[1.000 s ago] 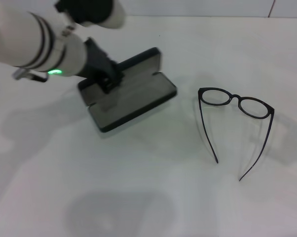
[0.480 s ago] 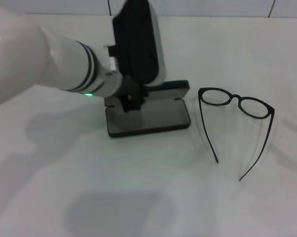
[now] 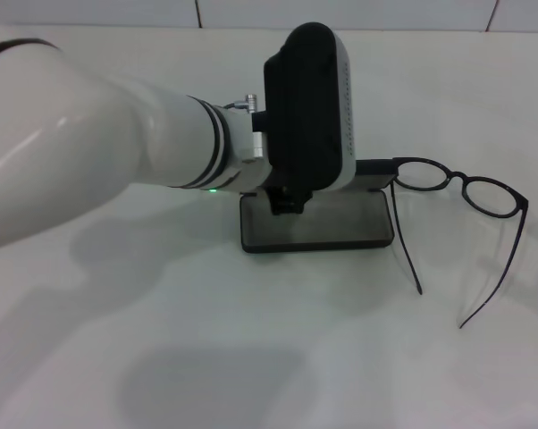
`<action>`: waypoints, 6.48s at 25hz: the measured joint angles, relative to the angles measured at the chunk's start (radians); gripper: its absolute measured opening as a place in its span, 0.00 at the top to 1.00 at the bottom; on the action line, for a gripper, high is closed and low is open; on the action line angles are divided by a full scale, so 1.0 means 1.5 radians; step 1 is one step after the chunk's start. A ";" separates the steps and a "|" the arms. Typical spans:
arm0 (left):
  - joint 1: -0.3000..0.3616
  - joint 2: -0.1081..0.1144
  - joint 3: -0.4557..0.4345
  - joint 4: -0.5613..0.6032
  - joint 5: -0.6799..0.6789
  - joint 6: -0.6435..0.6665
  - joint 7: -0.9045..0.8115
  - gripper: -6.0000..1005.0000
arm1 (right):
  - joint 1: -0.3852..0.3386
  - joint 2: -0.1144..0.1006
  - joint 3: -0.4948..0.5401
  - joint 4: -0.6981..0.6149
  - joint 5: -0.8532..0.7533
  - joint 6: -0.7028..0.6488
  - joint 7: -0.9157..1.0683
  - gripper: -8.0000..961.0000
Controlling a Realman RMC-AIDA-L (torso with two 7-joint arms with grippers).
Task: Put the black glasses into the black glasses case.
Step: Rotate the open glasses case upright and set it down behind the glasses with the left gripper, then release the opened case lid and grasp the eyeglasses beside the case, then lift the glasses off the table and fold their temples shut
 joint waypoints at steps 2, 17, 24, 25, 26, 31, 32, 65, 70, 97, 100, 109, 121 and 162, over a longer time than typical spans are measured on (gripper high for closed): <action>0.000 -0.001 0.007 -0.001 0.000 -0.009 -0.002 0.80 | 0.001 0.000 0.001 0.000 -0.001 0.001 -0.001 0.12; -0.002 0.001 0.043 -0.008 0.004 -0.027 0.012 0.74 | -0.006 0.001 -0.001 0.009 -0.013 0.002 -0.017 0.12; -0.002 0.001 0.054 -0.006 0.006 -0.037 0.013 0.71 | -0.006 0.001 -0.001 0.006 -0.060 0.041 -0.037 0.12; -0.002 0.001 0.053 -0.003 0.005 -0.035 0.012 0.71 | -0.003 0.001 -0.001 0.001 -0.080 0.066 -0.040 0.12; -0.002 0.001 0.052 0.000 0.004 -0.034 0.011 0.70 | 0.000 0.001 -0.001 -0.003 -0.099 0.089 -0.041 0.12; 0.027 0.002 0.043 0.049 0.000 -0.028 0.010 0.66 | 0.018 0.004 0.000 -0.075 -0.178 0.168 -0.030 0.13; 0.040 0.002 0.041 0.070 0.000 -0.025 0.009 0.64 | 0.018 0.004 0.000 -0.075 -0.178 0.168 -0.030 0.14; 0.183 0.005 -0.214 -0.104 -0.861 0.172 0.380 0.61 | 0.438 -0.055 -0.300 -0.303 -0.769 0.333 0.558 0.38; 0.171 0.005 -0.272 -0.197 -0.937 0.262 0.439 0.61 | 0.448 -0.040 -0.351 -0.302 -0.772 0.373 0.559 0.38; 0.199 0.005 -0.284 -0.242 -0.945 0.270 0.457 0.63 | 0.471 0.014 -0.421 -0.240 -0.777 0.494 0.523 0.66; 0.199 0.005 -0.284 -0.242 -0.946 0.271 0.459 0.64 | 0.459 0.012 -0.423 -0.246 -0.778 0.500 0.530 0.69; 0.196 0.005 -0.285 -0.242 -0.948 0.271 0.463 0.66 | 0.364 0.021 -0.418 -0.387 -0.784 0.502 0.546 0.83; 0.182 0.005 -0.285 -0.252 -0.994 0.297 0.463 0.70 | 0.177 0.034 -0.294 -0.704 -0.380 0.295 0.495 0.88; 0.008 -0.001 -0.254 -0.485 -1.114 0.389 0.586 0.96 | 0.204 0.037 -0.361 -0.343 -0.063 0.257 0.252 0.88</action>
